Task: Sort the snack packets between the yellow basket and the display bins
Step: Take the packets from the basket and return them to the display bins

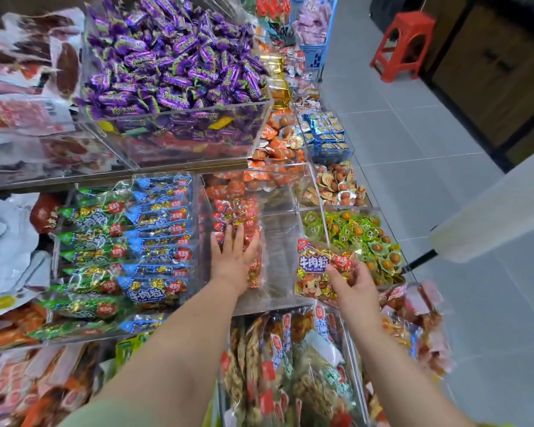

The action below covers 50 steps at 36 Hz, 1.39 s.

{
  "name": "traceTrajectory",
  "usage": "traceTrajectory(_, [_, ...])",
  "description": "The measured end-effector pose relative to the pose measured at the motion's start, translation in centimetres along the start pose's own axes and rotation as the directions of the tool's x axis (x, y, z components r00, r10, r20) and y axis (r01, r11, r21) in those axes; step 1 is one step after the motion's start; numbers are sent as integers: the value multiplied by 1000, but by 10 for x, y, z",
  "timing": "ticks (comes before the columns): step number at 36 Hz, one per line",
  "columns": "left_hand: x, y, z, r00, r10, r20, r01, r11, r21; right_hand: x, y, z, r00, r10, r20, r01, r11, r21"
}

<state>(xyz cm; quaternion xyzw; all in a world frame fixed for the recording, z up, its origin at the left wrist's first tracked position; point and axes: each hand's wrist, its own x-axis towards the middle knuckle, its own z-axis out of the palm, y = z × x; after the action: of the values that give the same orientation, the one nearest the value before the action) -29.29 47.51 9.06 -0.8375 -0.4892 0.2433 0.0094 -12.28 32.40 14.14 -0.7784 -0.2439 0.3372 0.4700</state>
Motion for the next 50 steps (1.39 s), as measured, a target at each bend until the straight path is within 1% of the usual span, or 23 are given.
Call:
traceTrajectory(6, [4, -9, -4, 993, 41, 109, -44, 999, 19, -2, -5, 2, 999, 3, 36, -4, 999, 38])
traceTrajectory(10, [-5, -17, -19, 982, 80, 172, -89, 995, 44, -2, -12, 2, 989, -30, 143, 22, 998, 52])
traceTrajectory(12, [-13, -22, -43, 981, 105, 166, -108, 994, 14, -1, -17, 3, 981, -30, 193, 11, 995, 96])
traceTrajectory(13, [-18, -27, -57, 985, 131, 112, -130, 991, -18, 0, -20, 4, 976, -31, 215, 8, 994, 109])
traceTrajectory(15, [-30, -40, -86, 981, 150, -124, -158, 986, -57, 3, -28, 7, 963, -41, 268, 17, 995, 94])
traceTrajectory(17, [-41, -60, -106, 920, 69, -386, -117, 988, -102, 7, -35, 14, 942, -30, 334, 13, 999, 52])
traceTrajectory(18, [-44, -70, -111, 885, 18, -465, -88, 987, -131, 10, -38, 19, 930, -17, 367, 12, 1000, 15])
traceTrajectory(19, [-46, -81, -113, 868, -36, -496, -49, 986, -158, 12, -39, 25, 916, -3, 401, 18, 999, -33])
traceTrajectory(20, [-48, -92, -112, 873, -99, -478, 12, 983, -182, 14, -41, 31, 901, 13, 433, 25, 996, -81])
traceTrajectory(22, [-49, -109, -105, 906, -226, -359, 146, 960, -237, 15, -42, 46, 867, 37, 496, 33, 991, -132])
traceTrajectory(23, [-48, -115, -98, 919, -264, -292, 182, 943, -279, 15, -42, 53, 848, 48, 529, 38, 988, -151])
traceTrajectory(26, [-41, -118, -74, 953, -284, -101, 206, 858, -471, 14, -38, 77, 794, 124, 596, 53, 961, -270])
traceTrajectory(28, [-38, -113, -61, 956, -292, -33, 234, 823, -517, 17, -34, 90, 773, 165, 612, 87, 929, -361])
traceTrajectory(31, [-35, -104, -49, 953, -300, -51, 250, 867, -431, 25, -28, 102, 769, 206, 605, 111, 889, -444])
traceTrajectory(34, [-32, -100, -45, 946, -315, -75, 255, 868, -426, 34, -22, 108, 761, 251, 598, 146, 832, -536])
traceTrajectory(38, [-30, -96, -45, 943, -325, -71, 265, 862, -432, 41, -14, 117, 752, 300, 587, 276, 665, -693])
traceTrajectory(39, [-30, -95, -46, 943, -326, -68, 268, 864, -426, 42, -10, 119, 758, 281, 589, 283, 672, -685])
traceTrajectory(42, [-29, -93, -43, 943, -323, -84, 263, 873, -412, 46, -2, 125, 771, 255, 584, 193, 780, -596])
traceTrajectory(43, [-29, -93, -42, 942, -322, -91, 258, 872, -415, 47, -3, 127, 762, 264, 591, 177, 793, -582])
traceTrajectory(45, [-29, -94, -40, 942, -319, -101, 251, 873, -418, 54, -3, 130, 743, 273, 611, 206, 776, -597])
traceTrajectory(46, [-29, -94, -40, 942, -318, -106, 249, 875, -415, 56, -4, 130, 748, 265, 609, 229, 758, -611])
traceTrajectory(48, [-28, -94, -38, 941, -319, -113, 249, 879, -407, 62, -2, 133, 783, 204, 588, 295, 710, -639])
traceTrajectory(50, [-28, -93, -37, 938, -325, -121, 254, 881, -398, 64, 2, 134, 815, 133, 564, 313, 718, -622])
